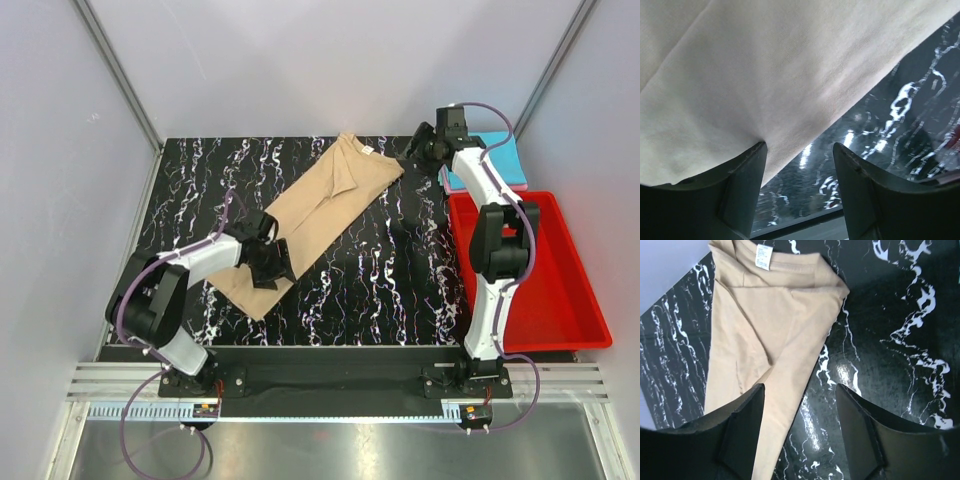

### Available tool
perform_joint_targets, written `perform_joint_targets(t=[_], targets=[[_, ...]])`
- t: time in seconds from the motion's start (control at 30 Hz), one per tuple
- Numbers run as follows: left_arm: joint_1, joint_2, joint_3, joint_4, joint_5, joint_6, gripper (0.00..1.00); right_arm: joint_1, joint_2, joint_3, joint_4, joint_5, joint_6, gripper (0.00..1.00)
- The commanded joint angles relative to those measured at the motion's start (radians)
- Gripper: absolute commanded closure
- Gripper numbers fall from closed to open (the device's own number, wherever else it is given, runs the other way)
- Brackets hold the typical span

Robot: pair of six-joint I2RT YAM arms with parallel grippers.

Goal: Fold and stack the t-shirts
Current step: Fold the tshirt

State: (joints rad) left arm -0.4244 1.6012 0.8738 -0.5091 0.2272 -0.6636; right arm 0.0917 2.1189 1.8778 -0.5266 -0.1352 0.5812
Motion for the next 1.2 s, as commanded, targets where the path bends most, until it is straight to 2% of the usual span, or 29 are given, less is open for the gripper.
perform_joint_targets(t=[0.0, 0.23, 0.43, 0.57, 0.77, 0.87, 0.9, 1.03, 1.17], targets=[[-0.062, 0.008, -0.090, 0.046, 0.043, -0.106, 0.37, 0.006, -0.048, -0.075, 0.036, -0.066, 0.029, 0.33], [-0.129, -0.135, -0.157, 0.049, 0.041, -0.257, 0.34, 0.006, 0.002, -0.181, 0.169, -0.144, 0.143, 0.32], [-0.177, -0.244, -0.179, 0.049, 0.040, -0.329, 0.32, 0.006, 0.110, -0.152, 0.208, -0.119, 0.186, 0.32], [-0.178, -0.271, -0.081, -0.011, 0.026, -0.298, 0.29, 0.005, 0.177, -0.126, 0.235, -0.112, 0.198, 0.35], [-0.178, -0.216, 0.097, -0.146, -0.012, -0.154, 0.29, 0.006, 0.259, -0.049, 0.223, -0.067, 0.207, 0.41], [-0.178, -0.192, 0.138, -0.173, -0.035, -0.067, 0.29, 0.006, 0.311, 0.020, 0.197, -0.064, 0.200, 0.52], [-0.178, -0.190, 0.146, -0.180, -0.040, -0.035, 0.29, 0.006, 0.325, 0.041, 0.191, -0.064, 0.191, 0.65], [-0.177, -0.178, 0.177, -0.244, -0.081, 0.024, 0.29, 0.003, 0.392, 0.179, 0.157, -0.047, 0.145, 0.89], [-0.177, -0.170, 0.220, -0.310, -0.118, 0.074, 0.29, -0.024, 0.469, 0.380, 0.073, -0.037, 0.086, 0.96]])
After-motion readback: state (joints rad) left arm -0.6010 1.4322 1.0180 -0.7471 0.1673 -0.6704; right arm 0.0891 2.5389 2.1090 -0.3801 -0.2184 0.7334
